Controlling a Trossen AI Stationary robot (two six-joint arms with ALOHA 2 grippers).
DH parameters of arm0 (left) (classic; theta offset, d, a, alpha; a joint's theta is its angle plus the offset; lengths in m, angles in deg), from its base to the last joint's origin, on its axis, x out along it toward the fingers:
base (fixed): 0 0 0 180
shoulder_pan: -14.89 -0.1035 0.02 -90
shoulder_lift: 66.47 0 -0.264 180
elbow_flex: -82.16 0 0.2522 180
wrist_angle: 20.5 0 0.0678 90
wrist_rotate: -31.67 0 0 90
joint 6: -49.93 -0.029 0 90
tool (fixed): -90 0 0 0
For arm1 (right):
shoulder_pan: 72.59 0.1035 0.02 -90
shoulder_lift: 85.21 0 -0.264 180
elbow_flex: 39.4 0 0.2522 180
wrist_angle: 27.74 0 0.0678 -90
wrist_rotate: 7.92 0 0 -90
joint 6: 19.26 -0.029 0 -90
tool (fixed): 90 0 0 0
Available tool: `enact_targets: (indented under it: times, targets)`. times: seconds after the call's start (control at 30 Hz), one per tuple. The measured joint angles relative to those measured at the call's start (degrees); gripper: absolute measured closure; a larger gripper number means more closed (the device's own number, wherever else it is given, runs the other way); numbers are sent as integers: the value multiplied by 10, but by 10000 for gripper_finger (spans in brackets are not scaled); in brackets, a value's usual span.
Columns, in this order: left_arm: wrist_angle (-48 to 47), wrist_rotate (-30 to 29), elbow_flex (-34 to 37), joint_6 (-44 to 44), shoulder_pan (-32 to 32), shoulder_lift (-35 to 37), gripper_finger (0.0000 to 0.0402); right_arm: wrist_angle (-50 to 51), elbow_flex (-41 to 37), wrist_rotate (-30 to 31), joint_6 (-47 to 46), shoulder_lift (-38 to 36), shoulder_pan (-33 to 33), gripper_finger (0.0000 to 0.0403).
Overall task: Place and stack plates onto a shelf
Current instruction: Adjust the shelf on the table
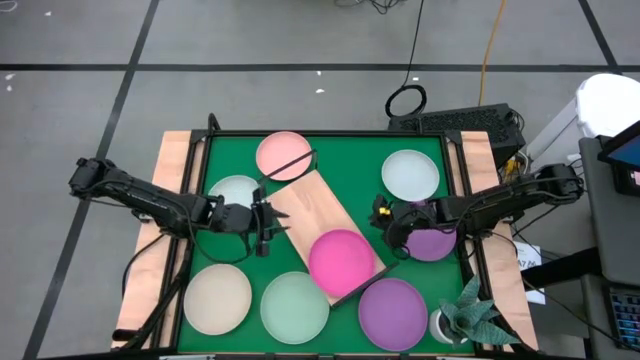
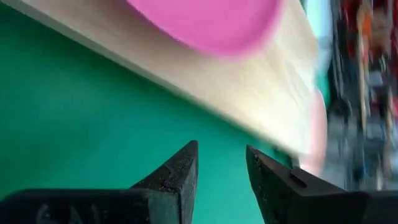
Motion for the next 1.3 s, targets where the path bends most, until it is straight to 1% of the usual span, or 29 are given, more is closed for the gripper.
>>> enact_targets:
  times: [0.1, 0.17, 0.3, 0.37, 0.53, 0.63, 0.7, 0.8, 0.87, 1.0, 1.07, 1.13, 1.23, 1.3]
  targets:
    - [-31, 26, 0, 33, 21, 0, 254, 8, 0, 65, -48, -16, 0, 287]
    - [-34, 36, 0, 49, 38, -3, 254, 17, 0, 108, -71, -26, 0, 287]
    - [-34, 37, 0, 56, 77, -30, 254, 21, 0, 214, -82, -46, 0, 287]
    - [-23, 37, 0, 56, 93, -55, 254, 19, 0, 264, -74, -56, 4, 287]
    - [-1, 24, 0, 54, 112, -121, 254, -43, 0, 385, -34, -78, 18, 287]
    - [6, 21, 0, 61, 112, -157, 254, -85, 0, 453, 17, -93, 25, 287]
    - [17, 20, 0, 65, 112, -177, 254, -132, 0, 487, 68, -102, 32, 287]
    - [39, 17, 0, 67, 112, -201, 254, -204, 6, 494, 89, -120, 52, 288]
    - [50, -4, 0, 78, 112, -210, 254, -269, 10, 490, 90, -131, 64, 295]
    - [61, -15, 0, 93, 111, -220, 254, -395, 10, 441, 77, -145, 79, 315]
    - [60, -15, 0, 99, 111, -224, 254, -444, 10, 413, 40, -148, 83, 326]
    - [61, -16, 0, 103, 111, -224, 254, -478, 10, 394, -27, -148, 84, 339]
    - [61, -20, 0, 111, 106, -224, 254, -501, 10, 390, -134, -148, 82, 357]
    - [63, -23, 0, 113, 103, -224, 256, -503, 10, 391, -181, -148, 78, 370]
